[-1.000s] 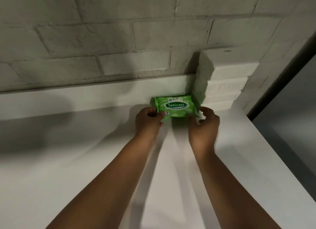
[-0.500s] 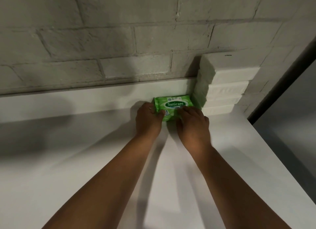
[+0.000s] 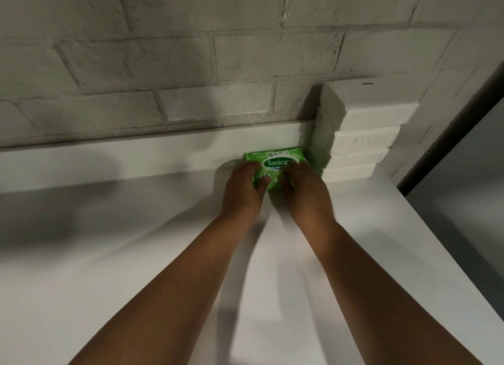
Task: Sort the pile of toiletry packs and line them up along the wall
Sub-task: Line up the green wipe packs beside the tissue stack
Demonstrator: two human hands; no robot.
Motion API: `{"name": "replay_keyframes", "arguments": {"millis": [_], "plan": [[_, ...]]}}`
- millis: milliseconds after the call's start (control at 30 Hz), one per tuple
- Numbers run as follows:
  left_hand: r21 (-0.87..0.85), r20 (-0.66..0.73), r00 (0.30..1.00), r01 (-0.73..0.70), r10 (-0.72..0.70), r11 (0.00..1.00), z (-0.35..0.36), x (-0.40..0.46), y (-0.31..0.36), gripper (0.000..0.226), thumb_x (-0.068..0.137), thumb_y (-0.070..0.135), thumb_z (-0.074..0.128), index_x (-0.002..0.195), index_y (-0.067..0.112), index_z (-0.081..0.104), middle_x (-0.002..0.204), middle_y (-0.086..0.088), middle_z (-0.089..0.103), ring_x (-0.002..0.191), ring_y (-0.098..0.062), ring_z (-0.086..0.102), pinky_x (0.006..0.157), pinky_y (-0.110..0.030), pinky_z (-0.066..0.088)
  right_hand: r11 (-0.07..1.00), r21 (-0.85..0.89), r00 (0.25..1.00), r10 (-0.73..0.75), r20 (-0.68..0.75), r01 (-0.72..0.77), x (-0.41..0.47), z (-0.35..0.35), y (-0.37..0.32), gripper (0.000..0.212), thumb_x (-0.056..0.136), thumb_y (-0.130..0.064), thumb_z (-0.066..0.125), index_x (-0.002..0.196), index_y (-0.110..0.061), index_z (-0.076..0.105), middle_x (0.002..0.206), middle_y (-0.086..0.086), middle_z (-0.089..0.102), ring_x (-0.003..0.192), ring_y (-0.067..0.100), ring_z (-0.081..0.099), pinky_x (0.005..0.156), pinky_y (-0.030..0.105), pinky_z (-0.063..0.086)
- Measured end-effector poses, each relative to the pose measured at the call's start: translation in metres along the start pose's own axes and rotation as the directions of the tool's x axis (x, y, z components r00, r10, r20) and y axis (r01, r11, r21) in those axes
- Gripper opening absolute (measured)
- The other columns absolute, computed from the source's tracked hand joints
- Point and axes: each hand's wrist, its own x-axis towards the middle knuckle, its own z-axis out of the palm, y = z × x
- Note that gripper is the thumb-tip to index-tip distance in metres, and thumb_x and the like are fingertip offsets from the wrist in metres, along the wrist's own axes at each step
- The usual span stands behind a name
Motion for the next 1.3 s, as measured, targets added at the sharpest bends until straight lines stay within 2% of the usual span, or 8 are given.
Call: {"name": "replay_keyframes", "arguments": {"millis": [167,267,433,533,667,767,1000,1300], "plan": [[0.058,0.04,0.999,-0.03,0.028,0.998,-0.014,-0.001,0.007,0.036,0.091,0.021,0.059,0.123,0.005,0.059,0.126,-0.012,0.059,0.118,-0.024,0.052,0.096,-0.015,0.029,0.998,-0.067,0.997,0.016,0.072,-0.012,-0.001,-0.015,-0.015,0.03,0.092,-0.015,0.056,0.118,-0.004,0.064,0.128,0.016,0.059,0.129,0.032,0.045,0.105,0.038,0.038],[0.072,0.035,0.998,-0.045,0.043,0.996,-0.031,-0.008,0.01,0.035,0.093,0.021,0.056,0.123,0.004,0.057,0.125,-0.013,0.059,0.117,-0.026,0.052,0.099,-0.023,0.033,0.998,-0.063,0.997,-0.008,0.078,0.013,-0.011,-0.021,-0.03,0.037,0.091,-0.016,0.058,0.127,-0.005,0.059,0.136,0.015,0.054,0.137,0.035,0.035,0.11,0.043,0.033],[0.083,-0.006,1.0,-0.006,0.006,0.997,-0.065,-0.029,-0.001,0.033,0.092,0.028,0.057,0.12,0.011,0.059,0.127,-0.007,0.058,0.121,-0.023,0.05,0.103,-0.028,0.033,0.997,-0.032,0.987,-0.059,0.151,0.064,-0.034,-0.013,-0.056,0.053,0.087,-0.038,0.045,0.119,0.001,0.063,0.125,0.022,0.061,0.123,0.041,0.051,0.111,0.046,0.034],[0.13,-0.035,0.999,0.044,-0.04,0.991,-0.092,-0.046,-0.011,0.035,0.094,0.034,0.053,0.122,0.014,0.058,0.13,-0.004,0.055,0.124,-0.022,0.046,0.103,-0.026,0.028,0.996,-0.027,0.984,-0.084,0.155,0.089,-0.049,-0.011,-0.086,0.049,0.085,-0.035,0.056,0.12,-0.002,0.063,0.121,0.021,0.063,0.118,0.04,0.054,0.107,0.045,0.039],[0.155,-0.074,0.997,0.049,-0.038,0.987,-0.129,-0.07,-0.026,0.035,0.094,0.033,0.054,0.121,0.011,0.059,0.128,-0.005,0.057,0.121,-0.021,0.05,0.103,-0.027,0.03,0.988,0.006,0.967,-0.152,0.204,0.154,-0.067,-0.006,-0.125,0.046,0.086,-0.03,0.065,0.125,-0.006,0.06,0.126,0.017,0.06,0.12,0.037,0.051,0.104,0.043,0.041],[0.164,-0.1,0.994,0.05,-0.034,0.985,-0.156,-0.088,-0.042,0.036,0.093,0.031,0.056,0.12,0.008,0.06,0.125,-0.008,0.06,0.118,-0.023,0.053,0.102,-0.029,0.035,0.978,0.009,0.943,-0.203,0.264,0.208,-0.078,0.003,-0.154,0.046,0.088,-0.031,0.062,0.128,-0.007,0.058,0.128,0.014,0.06,0.12,0.033,0.05,0.106,0.041,0.037],[0.137,-0.156,0.978,0.159,-0.137,0.978,-0.236,-0.128,-0.093,0.036,0.092,0.031,0.057,0.12,0.009,0.06,0.125,-0.008,0.06,0.118,-0.026,0.052,0.104,-0.039,0.038,0.967,0.068,0.9,-0.253,0.356,0.245,-0.102,0.037,-0.238,0.045,0.091,-0.035,0.059,0.132,-0.019,0.054,0.129,0.001,0.059,0.121,0.024,0.048,0.1,0.035,0.042],[0.151,-0.205,0.945,0.288,-0.255,0.946,-0.347,-0.147,-0.173,0.037,0.091,0.033,0.057,0.123,0.014,0.058,0.128,-0.007,0.057,0.12,-0.026,0.049,0.104,-0.038,0.037,0.947,0.209,0.841,-0.314,0.44,0.243,-0.125,0.112,-0.347,0.046,0.09,-0.042,0.058,0.131,-0.023,0.054,0.132,0.0,0.056,0.119,0.019,0.055,0.098,0.038,0.046]]}}
